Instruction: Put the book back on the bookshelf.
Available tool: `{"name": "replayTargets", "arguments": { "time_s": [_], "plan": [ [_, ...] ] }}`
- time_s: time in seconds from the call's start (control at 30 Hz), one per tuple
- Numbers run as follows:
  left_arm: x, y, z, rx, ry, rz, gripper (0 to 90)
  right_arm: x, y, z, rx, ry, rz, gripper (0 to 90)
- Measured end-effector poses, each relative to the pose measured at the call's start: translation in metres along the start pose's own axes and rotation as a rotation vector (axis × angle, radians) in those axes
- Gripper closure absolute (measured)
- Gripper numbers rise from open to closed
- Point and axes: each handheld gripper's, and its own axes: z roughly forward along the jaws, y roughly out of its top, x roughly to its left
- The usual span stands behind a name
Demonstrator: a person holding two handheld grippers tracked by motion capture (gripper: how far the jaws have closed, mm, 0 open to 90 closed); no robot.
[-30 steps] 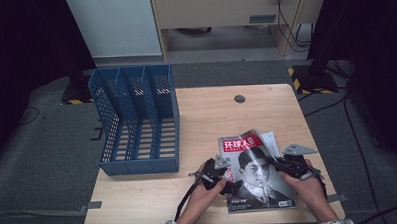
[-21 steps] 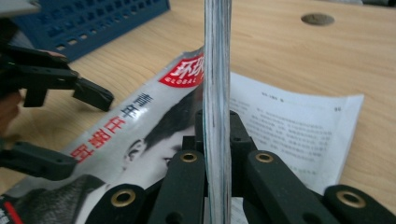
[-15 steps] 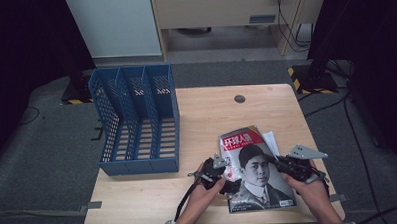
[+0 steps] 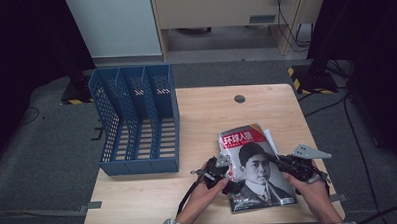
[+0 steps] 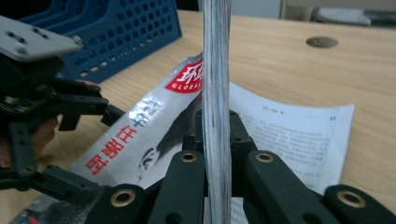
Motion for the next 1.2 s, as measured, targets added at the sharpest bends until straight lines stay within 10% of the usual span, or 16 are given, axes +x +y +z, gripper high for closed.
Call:
{"name": "replayTargets", "arguments": {
  "time_s": [0.37, 0.67, 0.9, 1.2],
  "plan": [
    [-0.009, 0.000, 0.001, 0.019, 0.105, 0.062, 12.7, -0.011, -0.018, 0.023, 0.167, -0.077, 0.040, 84.4],
    [-0.008, -0.001, -0.001, 0.008, 0.125, 0.058, 20.6, -0.013, -0.020, 0.028, 0.229, -0.119, 0.025, 57.1],
    [-0.007, -0.002, -0.002, 0.004, 0.135, 0.058, 25.7, -0.026, -0.018, 0.017, 0.240, -0.283, 0.045, 29.9],
    [-0.003, -0.002, -0.004, -0.010, 0.138, 0.041, 33.9, -0.030, -0.024, 0.021, 0.306, -0.241, 0.108, 15.5]
  ]
}}
